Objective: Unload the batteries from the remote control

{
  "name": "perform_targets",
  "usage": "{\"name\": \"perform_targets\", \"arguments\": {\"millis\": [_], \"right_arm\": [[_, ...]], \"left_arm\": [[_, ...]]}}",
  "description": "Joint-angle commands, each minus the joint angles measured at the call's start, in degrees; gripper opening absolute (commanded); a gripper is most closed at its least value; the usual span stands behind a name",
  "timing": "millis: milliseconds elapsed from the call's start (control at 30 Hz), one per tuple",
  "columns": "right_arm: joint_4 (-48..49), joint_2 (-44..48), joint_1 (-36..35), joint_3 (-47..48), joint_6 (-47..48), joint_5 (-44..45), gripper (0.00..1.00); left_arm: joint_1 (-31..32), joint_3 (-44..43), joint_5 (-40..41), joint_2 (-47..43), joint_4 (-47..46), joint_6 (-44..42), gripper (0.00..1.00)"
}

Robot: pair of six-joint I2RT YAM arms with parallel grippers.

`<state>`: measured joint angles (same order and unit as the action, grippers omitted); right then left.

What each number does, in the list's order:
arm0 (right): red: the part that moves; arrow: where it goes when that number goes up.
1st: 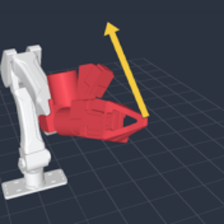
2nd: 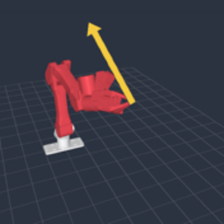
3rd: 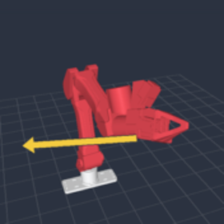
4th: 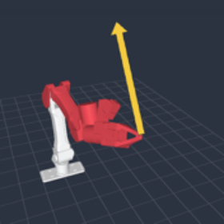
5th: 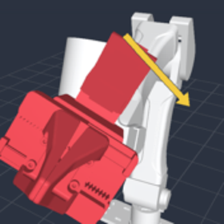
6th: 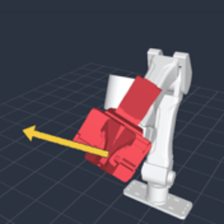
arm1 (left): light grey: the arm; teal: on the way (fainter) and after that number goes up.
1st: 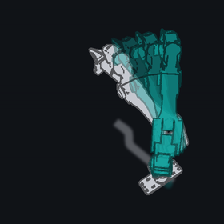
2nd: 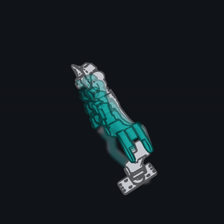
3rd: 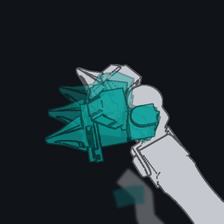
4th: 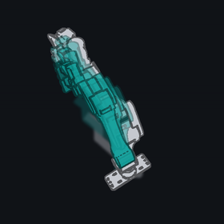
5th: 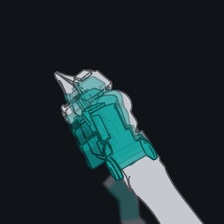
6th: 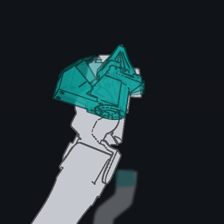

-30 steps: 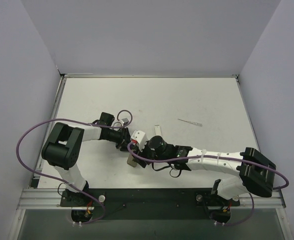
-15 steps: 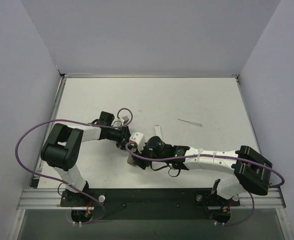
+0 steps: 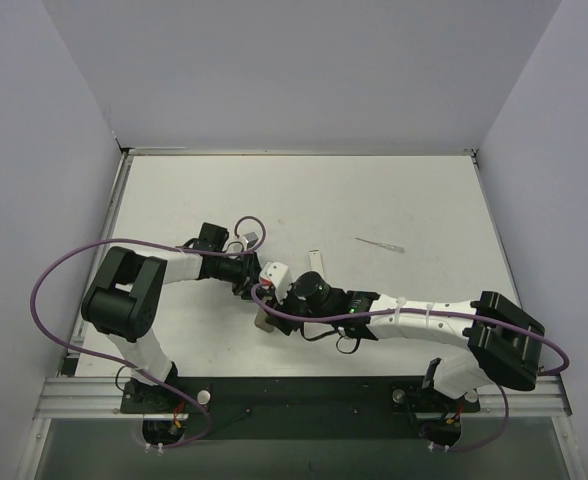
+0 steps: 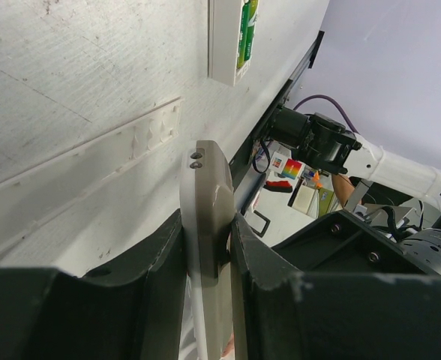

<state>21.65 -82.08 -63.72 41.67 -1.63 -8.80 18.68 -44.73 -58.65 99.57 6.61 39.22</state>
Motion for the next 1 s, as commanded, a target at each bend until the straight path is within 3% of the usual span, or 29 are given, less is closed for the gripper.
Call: {"name": "perform_targets", "arguments": {"millis": [0,133,400,533,967], "right_arm": [[0.76,-0.09,0.27,0.69,0.4,-0.25,0.39],[0.59,-0.36,-0.52,0.25,1.19,1.32,0.4],[0.85,-2.64,-6.15,0.87,8.13,16.08,0.38],[1.73,-2.91,-6.68,0.52,8.13,16.45,0.38],[2.08,2.37,2.28,-1.59,-1.01,-5.78,0.41]], "left_arm": [[0.13,-0.8,-3.22,-1.66,-0.81,0.59,0.0],[0.13,-0.71,-3.31,-1.48,-0.72,0.68,0.0],[0.31,-0.09,-4.19,-0.69,-2.3,2.08,0.0],[0.4,-0.01,-4.19,-0.43,-2.31,2.17,0.0],[0.48,-0.71,-4.1,-0.6,-1.08,0.77,0.0]]}}
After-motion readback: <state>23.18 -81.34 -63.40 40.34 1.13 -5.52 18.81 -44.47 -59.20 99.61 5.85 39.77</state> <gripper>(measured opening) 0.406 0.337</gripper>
